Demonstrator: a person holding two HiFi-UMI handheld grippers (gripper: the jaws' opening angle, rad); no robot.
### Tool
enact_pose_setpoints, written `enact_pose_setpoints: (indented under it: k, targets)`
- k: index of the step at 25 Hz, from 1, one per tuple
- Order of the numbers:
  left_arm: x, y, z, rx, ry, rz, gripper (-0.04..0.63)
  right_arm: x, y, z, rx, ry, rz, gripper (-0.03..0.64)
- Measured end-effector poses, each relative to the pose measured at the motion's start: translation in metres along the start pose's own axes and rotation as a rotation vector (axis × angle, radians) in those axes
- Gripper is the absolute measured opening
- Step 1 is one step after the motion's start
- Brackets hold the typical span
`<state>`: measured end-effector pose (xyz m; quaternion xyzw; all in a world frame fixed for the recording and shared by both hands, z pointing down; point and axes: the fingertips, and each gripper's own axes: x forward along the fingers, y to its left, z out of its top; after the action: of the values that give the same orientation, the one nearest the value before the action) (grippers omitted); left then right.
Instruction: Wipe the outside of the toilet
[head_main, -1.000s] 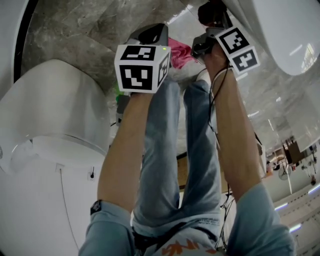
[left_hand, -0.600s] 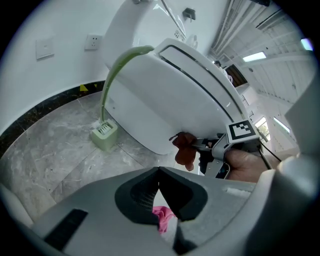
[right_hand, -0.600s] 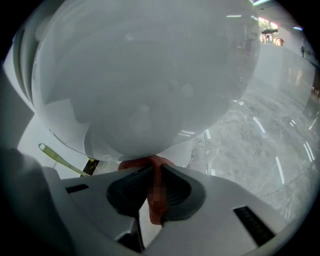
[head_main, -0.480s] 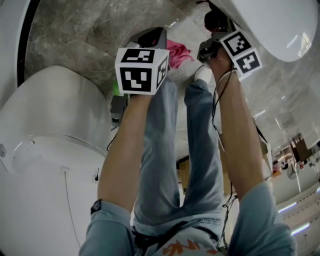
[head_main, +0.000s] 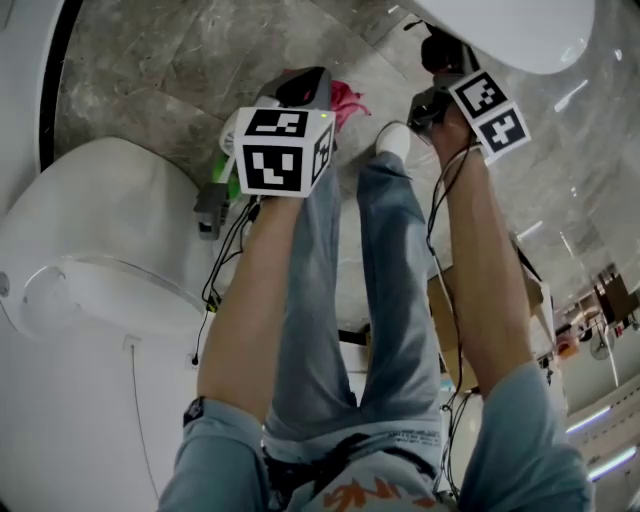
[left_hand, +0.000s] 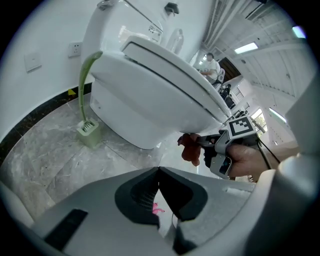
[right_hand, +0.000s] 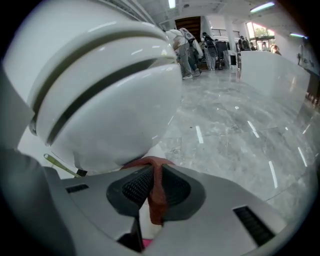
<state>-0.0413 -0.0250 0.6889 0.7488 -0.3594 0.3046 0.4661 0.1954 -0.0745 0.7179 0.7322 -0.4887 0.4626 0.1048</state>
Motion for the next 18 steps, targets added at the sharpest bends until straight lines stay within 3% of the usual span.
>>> enact_pose_setpoints:
  k: [10,18]
  targets:
    - [-0.011,-0.085,0.008,0.070,-0.032,-0.017,-0.006,-0.076,-0.040,0.009,-0.114,0.032,0.063,0.051]
    - [-0.045,-0.146,0.032,0.093,-0.118,0.001,-0.006,-0.144,-0.053,0.053,-0.159,-0.019,0.128,0.051]
